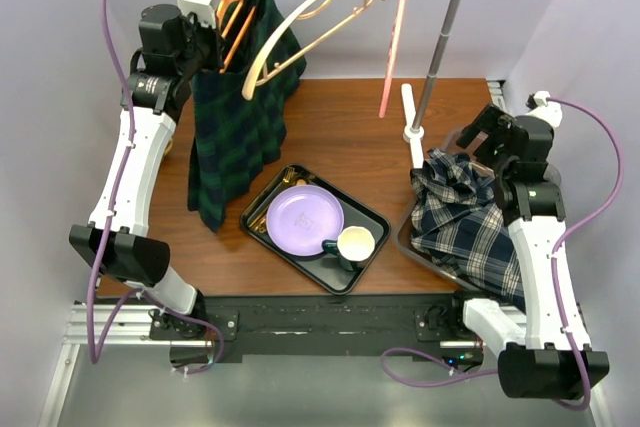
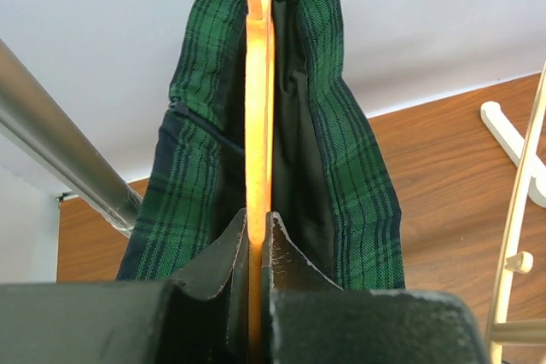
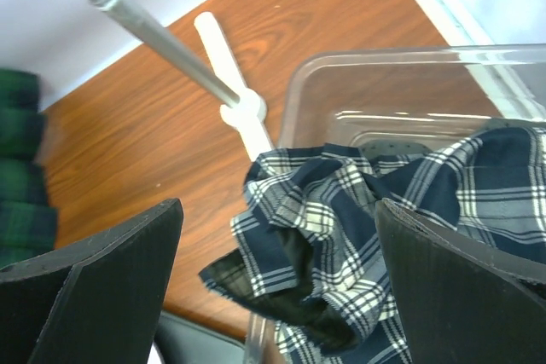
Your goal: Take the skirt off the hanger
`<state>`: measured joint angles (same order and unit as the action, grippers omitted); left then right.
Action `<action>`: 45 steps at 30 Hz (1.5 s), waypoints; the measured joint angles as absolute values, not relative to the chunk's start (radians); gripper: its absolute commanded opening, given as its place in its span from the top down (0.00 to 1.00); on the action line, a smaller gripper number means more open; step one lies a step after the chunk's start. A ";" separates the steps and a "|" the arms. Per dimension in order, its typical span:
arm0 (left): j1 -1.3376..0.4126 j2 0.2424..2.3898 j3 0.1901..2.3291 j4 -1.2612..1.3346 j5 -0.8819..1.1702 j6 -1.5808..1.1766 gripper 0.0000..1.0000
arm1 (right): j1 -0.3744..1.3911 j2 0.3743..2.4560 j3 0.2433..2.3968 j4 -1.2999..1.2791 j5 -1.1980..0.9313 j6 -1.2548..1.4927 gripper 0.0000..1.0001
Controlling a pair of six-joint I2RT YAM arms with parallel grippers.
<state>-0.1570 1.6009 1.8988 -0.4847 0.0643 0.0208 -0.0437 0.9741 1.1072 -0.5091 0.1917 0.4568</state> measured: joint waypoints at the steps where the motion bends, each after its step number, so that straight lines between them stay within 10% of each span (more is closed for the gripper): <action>1: -0.157 1.601 1.900 -0.485 0.064 0.019 1.00 | -0.043 0.972 1.107 -0.506 0.189 0.457 0.01; 26: -0.157 1.573 1.947 -0.460 0.070 -0.052 1.00 | 0.036 0.945 1.190 -0.482 -0.032 0.455 0.01; 45: -0.157 1.510 1.958 -0.549 0.037 -0.069 1.00 | 0.648 1.072 1.351 -0.465 -0.001 0.509 0.03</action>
